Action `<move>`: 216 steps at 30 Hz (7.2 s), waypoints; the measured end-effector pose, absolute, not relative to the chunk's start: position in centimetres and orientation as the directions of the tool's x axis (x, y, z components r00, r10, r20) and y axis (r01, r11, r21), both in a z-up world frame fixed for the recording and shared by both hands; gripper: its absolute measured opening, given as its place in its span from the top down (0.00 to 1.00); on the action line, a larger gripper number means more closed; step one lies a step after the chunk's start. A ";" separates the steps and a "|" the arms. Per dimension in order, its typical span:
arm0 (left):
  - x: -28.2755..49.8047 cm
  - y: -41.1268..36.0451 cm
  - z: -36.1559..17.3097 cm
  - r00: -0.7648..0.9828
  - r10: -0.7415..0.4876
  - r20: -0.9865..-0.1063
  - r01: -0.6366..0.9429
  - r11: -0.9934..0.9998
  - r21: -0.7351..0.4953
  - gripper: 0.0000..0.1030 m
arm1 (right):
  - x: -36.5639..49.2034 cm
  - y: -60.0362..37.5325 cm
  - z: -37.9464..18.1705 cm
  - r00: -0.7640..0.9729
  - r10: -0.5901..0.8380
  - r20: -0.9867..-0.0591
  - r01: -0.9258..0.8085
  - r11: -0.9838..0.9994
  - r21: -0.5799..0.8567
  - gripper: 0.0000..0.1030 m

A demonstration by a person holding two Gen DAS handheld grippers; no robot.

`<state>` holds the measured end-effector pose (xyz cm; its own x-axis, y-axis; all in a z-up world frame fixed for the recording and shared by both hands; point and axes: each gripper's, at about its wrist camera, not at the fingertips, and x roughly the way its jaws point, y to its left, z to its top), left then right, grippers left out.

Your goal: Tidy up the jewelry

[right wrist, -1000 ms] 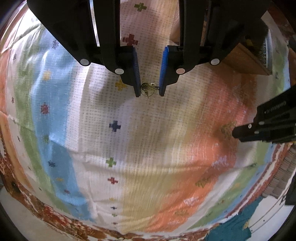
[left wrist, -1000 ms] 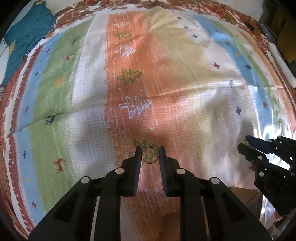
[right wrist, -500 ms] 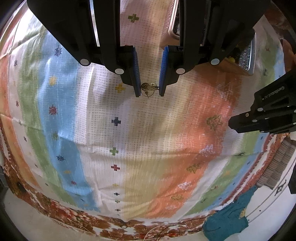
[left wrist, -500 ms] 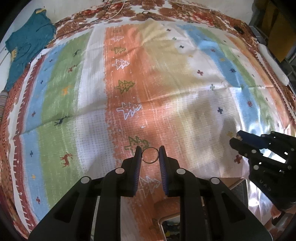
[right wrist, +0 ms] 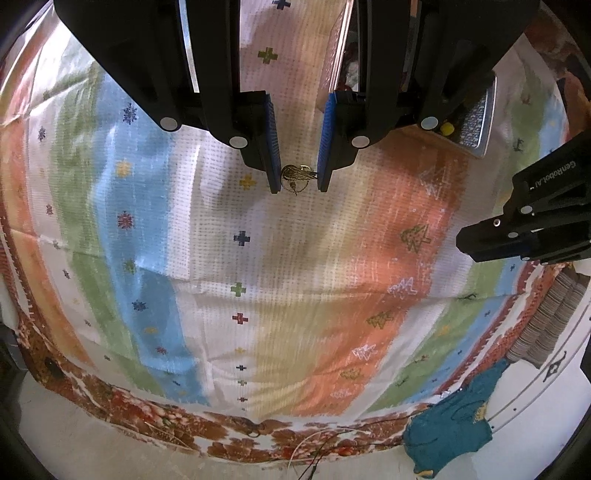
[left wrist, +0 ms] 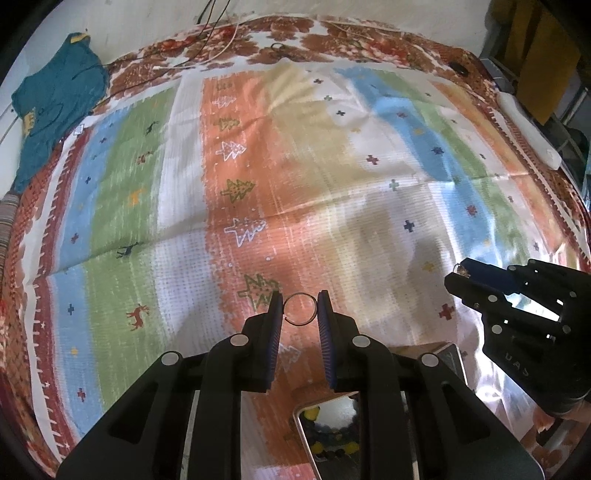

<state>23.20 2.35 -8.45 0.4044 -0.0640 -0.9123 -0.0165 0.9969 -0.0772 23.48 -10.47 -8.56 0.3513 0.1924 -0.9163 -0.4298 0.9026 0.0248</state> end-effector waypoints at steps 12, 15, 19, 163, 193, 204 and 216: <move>20.8 1.1 -6.6 0.439 -0.085 -0.894 0.021 0.996 -0.085 0.82 | 21.1 -10.0 -6.7 0.379 0.227 -0.897 -0.468 0.883 0.026 0.80; 20.2 0.8 -6.2 0.447 -0.088 -0.890 0.028 0.996 -0.084 0.82 | 20.6 -10.1 -6.6 0.378 0.228 -0.897 -0.472 0.881 0.026 0.80; 19.3 0.5 -5.5 0.462 -0.098 -0.882 0.040 0.995 -0.090 0.82 | 20.1 -10.2 -6.5 0.379 0.235 -0.895 -0.477 0.878 0.029 0.80; -0.5 -1.2 -0.9 0.728 -0.028 -0.685 -0.004 0.999 -0.044 0.05 | 2.9 -15.7 -0.4 0.547 0.375 -0.748 -0.544 0.839 0.023 0.06; -0.5 -1.8 0.0 0.746 -0.044 -0.665 0.012 0.999 -0.052 0.05 | 2.5 -16.1 0.1 0.566 0.394 -0.724 -0.533 0.845 0.043 0.06; -0.9 -2.0 -0.1 0.752 -0.046 -0.658 0.018 0.999 -0.050 0.05 | 2.0 -15.9 0.2 0.573 0.397 -0.717 -0.541 0.840 0.033 0.06; -0.9 -2.0 -0.2 0.753 -0.045 -0.657 0.017 0.999 -0.049 0.05 | 1.9 -15.9 0.2 0.573 0.397 -0.717 -0.540 0.841 0.034 0.06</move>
<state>-0.95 -2.01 -0.18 0.7528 -0.0449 -0.6567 0.0165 0.9986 -0.0493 1.95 -15.91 0.22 0.5735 0.3967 -0.7167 -0.5396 0.8412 0.0338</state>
